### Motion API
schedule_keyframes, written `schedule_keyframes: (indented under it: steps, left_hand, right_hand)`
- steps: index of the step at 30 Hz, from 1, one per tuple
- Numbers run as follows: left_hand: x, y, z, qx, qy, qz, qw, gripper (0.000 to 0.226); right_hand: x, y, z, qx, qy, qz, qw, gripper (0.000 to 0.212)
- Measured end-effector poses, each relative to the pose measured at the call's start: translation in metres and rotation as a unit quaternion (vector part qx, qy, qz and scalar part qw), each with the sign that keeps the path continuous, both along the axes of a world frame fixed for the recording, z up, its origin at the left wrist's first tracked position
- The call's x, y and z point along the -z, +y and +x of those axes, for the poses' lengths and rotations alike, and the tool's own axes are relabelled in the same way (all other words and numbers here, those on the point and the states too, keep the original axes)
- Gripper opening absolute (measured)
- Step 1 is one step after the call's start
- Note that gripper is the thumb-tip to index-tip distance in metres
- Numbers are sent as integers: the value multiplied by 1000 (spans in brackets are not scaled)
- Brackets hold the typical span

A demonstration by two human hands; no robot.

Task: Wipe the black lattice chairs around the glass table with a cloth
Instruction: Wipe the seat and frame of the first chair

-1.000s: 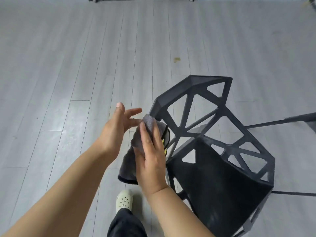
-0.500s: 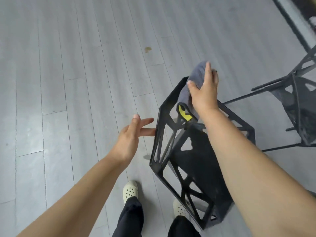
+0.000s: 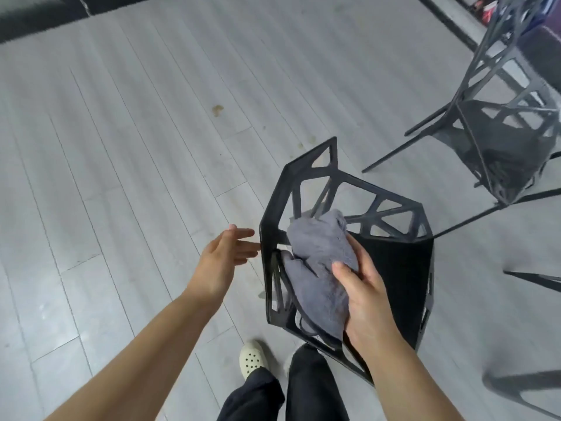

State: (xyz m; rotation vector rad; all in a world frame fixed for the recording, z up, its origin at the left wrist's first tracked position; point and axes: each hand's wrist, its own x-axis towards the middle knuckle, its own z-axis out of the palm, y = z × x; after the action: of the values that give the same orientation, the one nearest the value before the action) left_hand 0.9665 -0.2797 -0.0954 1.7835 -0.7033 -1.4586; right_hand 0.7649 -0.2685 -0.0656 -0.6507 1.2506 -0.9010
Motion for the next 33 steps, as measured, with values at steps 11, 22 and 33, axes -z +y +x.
schedule_keyframes:
  steps: [11, 22, 33]
  left_hand:
    - [-16, -70, -9, -103, -20, 23, 994, 49]
    - [-9, -95, -25, -67, -80, 10, 994, 33]
    - [-3, -151, -43, 104, -211, -33, 971, 31]
  right_hand:
    - [60, -35, 90, -166, 255, -228, 925, 67]
    - [88, -155, 73, -58, 279, -306, 908, 46]
    - [110, -248, 22, 67, 271, -166, 946, 49]
